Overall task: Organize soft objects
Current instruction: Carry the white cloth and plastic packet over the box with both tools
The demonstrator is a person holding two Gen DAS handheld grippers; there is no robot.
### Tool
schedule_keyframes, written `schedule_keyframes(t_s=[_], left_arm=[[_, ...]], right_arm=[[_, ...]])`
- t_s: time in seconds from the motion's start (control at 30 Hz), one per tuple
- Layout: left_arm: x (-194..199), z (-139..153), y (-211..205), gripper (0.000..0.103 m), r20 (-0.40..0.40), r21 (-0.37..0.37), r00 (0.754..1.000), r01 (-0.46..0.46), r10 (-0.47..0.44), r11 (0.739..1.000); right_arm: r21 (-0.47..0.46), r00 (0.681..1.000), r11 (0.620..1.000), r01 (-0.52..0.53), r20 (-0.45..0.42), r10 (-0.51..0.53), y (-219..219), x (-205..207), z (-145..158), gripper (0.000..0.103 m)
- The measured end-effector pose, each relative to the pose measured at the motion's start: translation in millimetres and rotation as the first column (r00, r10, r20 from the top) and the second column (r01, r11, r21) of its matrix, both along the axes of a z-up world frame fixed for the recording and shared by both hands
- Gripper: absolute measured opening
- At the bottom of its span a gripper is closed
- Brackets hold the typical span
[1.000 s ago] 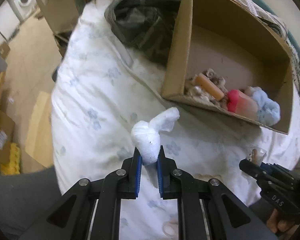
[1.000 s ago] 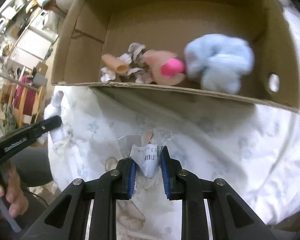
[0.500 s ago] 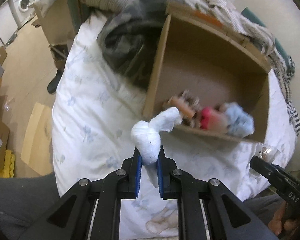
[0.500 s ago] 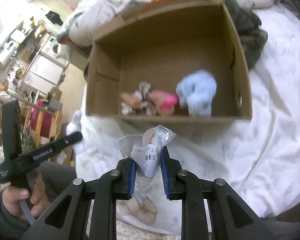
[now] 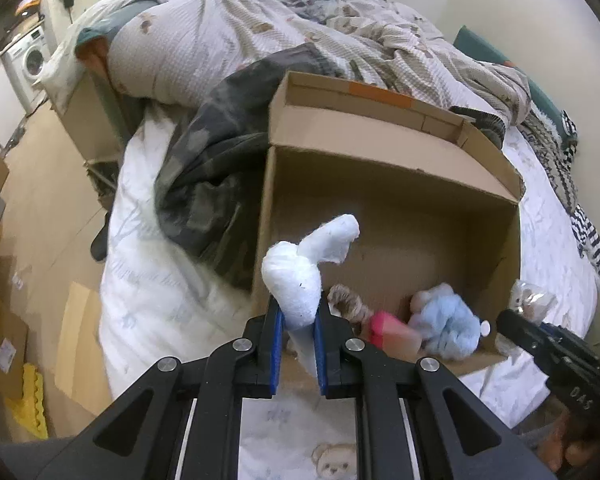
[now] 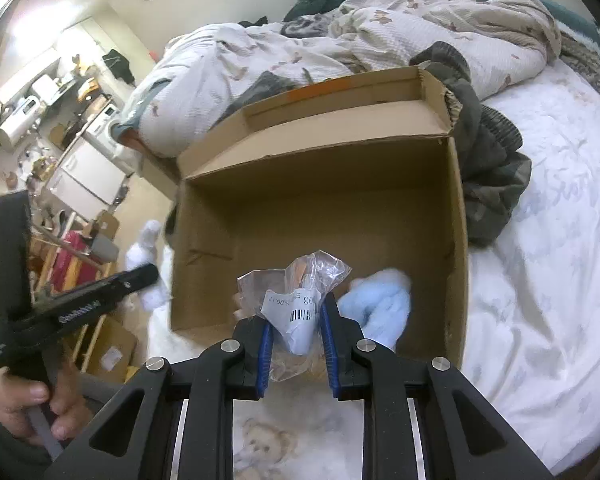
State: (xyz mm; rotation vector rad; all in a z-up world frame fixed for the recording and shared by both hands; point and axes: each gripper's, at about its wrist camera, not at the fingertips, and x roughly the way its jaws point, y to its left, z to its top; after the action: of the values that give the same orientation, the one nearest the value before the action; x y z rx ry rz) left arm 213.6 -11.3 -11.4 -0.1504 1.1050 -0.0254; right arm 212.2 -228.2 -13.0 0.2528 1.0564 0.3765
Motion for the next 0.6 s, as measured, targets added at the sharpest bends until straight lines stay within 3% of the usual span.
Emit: schedule_keyframes(t_s=[0.4,0.6], left_arm=[[11,-41,-21,0.012,-0.009,0.007,0.996,0.090,-0.090,0.996],[10,-52,-26,0.012,-0.039,-0.010,0.995,0.093,-0.093,0.996]], right_arm=[[-0.047,0.997,0.999,-0.003,-0.074,0.000,5,13,-44,0.024],[-0.055,0.995,0.998,0.003,-0.104,-0.008,6,19,-54,0.024]])
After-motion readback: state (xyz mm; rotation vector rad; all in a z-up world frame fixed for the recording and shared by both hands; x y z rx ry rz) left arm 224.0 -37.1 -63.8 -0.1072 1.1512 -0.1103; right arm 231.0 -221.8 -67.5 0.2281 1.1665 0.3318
